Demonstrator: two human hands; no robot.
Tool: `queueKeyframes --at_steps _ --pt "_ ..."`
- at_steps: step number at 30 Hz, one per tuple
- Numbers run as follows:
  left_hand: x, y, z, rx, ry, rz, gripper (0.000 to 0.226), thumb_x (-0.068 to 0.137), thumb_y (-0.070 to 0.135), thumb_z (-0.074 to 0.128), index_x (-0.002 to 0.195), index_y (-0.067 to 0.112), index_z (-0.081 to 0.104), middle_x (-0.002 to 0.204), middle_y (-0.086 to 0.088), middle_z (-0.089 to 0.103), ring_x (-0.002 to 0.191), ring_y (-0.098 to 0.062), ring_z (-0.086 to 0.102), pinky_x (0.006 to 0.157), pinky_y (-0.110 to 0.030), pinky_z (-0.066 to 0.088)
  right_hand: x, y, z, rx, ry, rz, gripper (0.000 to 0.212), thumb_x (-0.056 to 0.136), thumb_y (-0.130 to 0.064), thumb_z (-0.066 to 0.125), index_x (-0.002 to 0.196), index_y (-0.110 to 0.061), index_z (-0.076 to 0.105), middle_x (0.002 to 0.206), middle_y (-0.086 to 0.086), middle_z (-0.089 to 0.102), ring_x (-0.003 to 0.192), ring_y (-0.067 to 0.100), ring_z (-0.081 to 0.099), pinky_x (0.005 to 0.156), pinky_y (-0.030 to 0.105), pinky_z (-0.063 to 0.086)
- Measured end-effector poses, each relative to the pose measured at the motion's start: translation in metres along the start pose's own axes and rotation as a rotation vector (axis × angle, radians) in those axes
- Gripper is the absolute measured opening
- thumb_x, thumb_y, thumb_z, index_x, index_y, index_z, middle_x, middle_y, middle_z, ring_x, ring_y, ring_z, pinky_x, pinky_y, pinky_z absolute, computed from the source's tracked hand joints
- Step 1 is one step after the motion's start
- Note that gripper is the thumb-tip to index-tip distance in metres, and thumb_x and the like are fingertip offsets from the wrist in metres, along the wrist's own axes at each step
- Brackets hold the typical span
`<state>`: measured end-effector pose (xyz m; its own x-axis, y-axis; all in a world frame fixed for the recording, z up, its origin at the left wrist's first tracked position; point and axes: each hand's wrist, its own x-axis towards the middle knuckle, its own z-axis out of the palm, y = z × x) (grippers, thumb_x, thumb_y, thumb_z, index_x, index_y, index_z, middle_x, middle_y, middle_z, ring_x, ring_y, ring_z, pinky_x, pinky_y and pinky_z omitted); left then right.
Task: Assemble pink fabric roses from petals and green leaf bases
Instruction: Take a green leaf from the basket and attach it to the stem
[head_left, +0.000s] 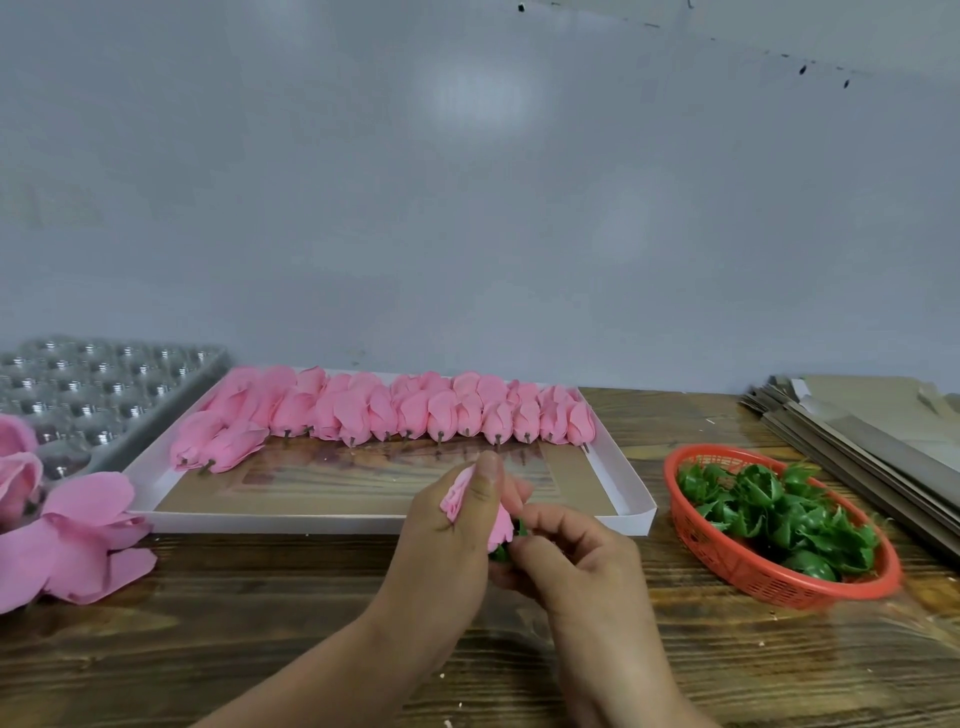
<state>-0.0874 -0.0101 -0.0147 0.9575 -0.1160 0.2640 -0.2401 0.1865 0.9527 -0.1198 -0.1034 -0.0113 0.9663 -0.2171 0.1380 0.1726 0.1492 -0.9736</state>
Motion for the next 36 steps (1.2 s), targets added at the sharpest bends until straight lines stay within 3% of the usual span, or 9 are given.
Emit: queueKeyframes --at_steps 5,9,12,15,18,23,28,31,36 --pt "0.005 -0.006 -0.008 0.129 -0.008 0.068 0.055 0.088 0.064 0.042 0.065 0.018 0.060 0.075 -0.001 0.063 0.070 -0.006 0.059 0.062 -0.019 0.046 0.001 0.004 0.000 0.072 -0.021 0.049 0.040 0.076 0.021 0.056 0.070 -0.013 0.077 0.074 0.016 0.072 0.065 0.021 0.064 0.061 0.026 0.056" --pt "0.006 -0.008 -0.011 0.469 0.052 0.320 0.047 0.090 0.062 0.041 0.063 0.026 0.054 0.083 0.007 0.046 0.078 -0.009 0.051 0.069 -0.013 0.036 0.003 0.005 -0.002 0.136 -0.051 0.086 0.029 0.074 0.020 0.058 0.075 -0.003 0.076 0.072 0.027 0.062 0.063 0.026 0.059 0.055 0.024 0.054" --pt "0.004 -0.009 -0.010 0.604 0.077 0.451 0.043 0.085 0.058 0.040 0.060 0.025 0.053 0.080 0.009 0.042 0.075 -0.011 0.050 0.066 -0.019 0.038 0.002 0.006 -0.002 0.129 -0.071 0.072 0.023 0.074 0.016 0.059 0.077 -0.001 0.074 0.075 0.031 0.056 0.072 0.031 0.054 0.058 0.029 0.055" --pt "0.003 -0.012 -0.010 0.635 0.140 0.521 0.050 0.085 0.053 0.042 0.064 0.011 0.061 0.079 0.006 0.044 0.068 -0.015 0.053 0.062 -0.029 0.044 0.001 0.005 -0.001 0.091 -0.056 0.044 0.021 0.073 0.013 0.060 0.075 -0.003 0.075 0.076 0.039 0.059 0.072 0.031 0.057 0.065 0.034 0.053" --pt "0.003 -0.014 -0.009 0.658 0.151 0.569 0.047 0.085 0.048 0.046 0.064 0.009 0.062 0.077 0.009 0.043 0.065 -0.011 0.051 0.060 -0.022 0.040 0.002 0.005 -0.002 0.075 -0.044 0.028 0.024 0.071 0.014 0.059 0.071 -0.004 0.074 0.072 0.030 0.064 0.067 0.028 0.058 0.060 0.029 0.052" --pt "0.004 -0.013 -0.009 0.594 0.191 0.484 0.022 0.085 0.053 0.040 0.072 0.037 0.046 0.079 0.012 0.045 0.073 -0.004 0.051 0.065 -0.011 0.036 0.003 0.006 -0.002 0.027 0.005 0.037 0.021 0.071 0.018 0.063 0.070 -0.001 0.073 0.061 0.013 0.065 0.065 0.024 0.058 0.065 0.033 0.050" --pt "0.007 -0.013 -0.011 0.588 0.212 0.512 0.017 0.088 0.049 0.037 0.078 0.038 0.045 0.081 0.013 0.045 0.081 0.009 0.048 0.070 -0.003 0.033 0.002 0.009 0.001 0.065 -0.019 0.058 0.020 0.071 0.017 0.065 0.073 -0.001 0.074 0.069 0.024 0.066 0.067 0.026 0.058 0.065 0.033 0.052" --pt "0.005 -0.014 -0.011 0.596 0.219 0.529 0.029 0.088 0.047 0.038 0.078 0.023 0.052 0.081 0.011 0.046 0.081 0.000 0.050 0.069 -0.009 0.036 0.001 0.010 0.003 0.056 -0.035 0.055 0.019 0.071 0.017 0.064 0.074 0.001 0.074 0.073 0.030 0.065 0.068 0.028 0.059 0.072 0.041 0.051" --pt "0.003 -0.010 -0.009 0.759 0.184 0.656 0.045 0.089 0.038 0.041 0.073 0.002 0.062 0.078 -0.006 0.053 0.065 -0.022 0.055 0.055 -0.040 0.049 0.003 0.010 -0.003 -0.211 0.046 -0.111 0.024 0.069 0.013 0.068 0.070 -0.010 0.072 0.053 -0.002 0.059 0.056 0.009 0.051 0.058 0.025 0.047"
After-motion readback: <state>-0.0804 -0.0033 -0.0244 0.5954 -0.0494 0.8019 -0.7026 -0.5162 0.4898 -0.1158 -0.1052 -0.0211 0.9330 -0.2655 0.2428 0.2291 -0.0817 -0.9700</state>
